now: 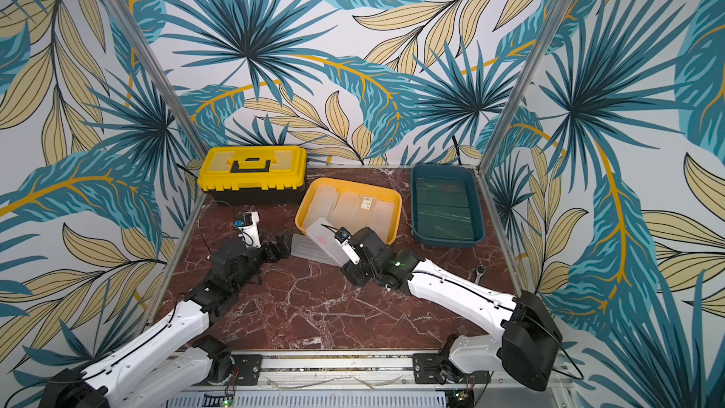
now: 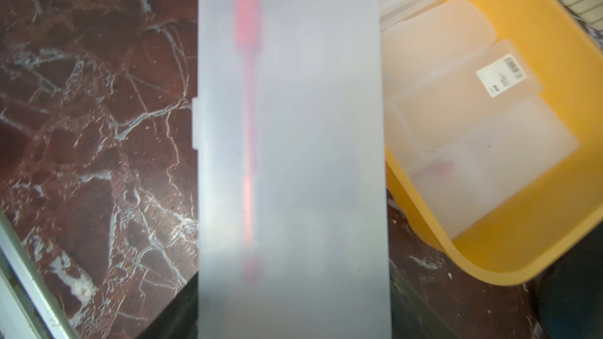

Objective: Place the pencil cases by color into the storage box
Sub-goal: Pick up the pencil case from the center of the board.

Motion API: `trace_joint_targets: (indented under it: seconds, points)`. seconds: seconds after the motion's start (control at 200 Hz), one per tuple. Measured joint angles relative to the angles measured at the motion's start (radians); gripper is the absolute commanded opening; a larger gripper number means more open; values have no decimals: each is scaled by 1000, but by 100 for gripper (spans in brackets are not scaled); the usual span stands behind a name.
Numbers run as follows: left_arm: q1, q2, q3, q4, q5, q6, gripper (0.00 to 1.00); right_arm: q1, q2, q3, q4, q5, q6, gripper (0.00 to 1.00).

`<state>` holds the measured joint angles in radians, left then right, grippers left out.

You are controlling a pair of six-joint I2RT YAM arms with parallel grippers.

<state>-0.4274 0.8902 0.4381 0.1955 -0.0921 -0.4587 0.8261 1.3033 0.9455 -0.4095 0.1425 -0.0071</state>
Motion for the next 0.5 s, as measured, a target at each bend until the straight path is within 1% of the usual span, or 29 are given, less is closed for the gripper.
trace_joint_targets:
  seconds: [0.235,0.396,0.501]
  points:
    - [0,26,0,33,27,13,99,-90,21,65,13,91,148,69]
    - [-13,74,0,56,66,51,100,-134,108,140,23,150,243,70]
    - [-57,133,1,63,79,104,100,-163,176,180,22,179,299,70]
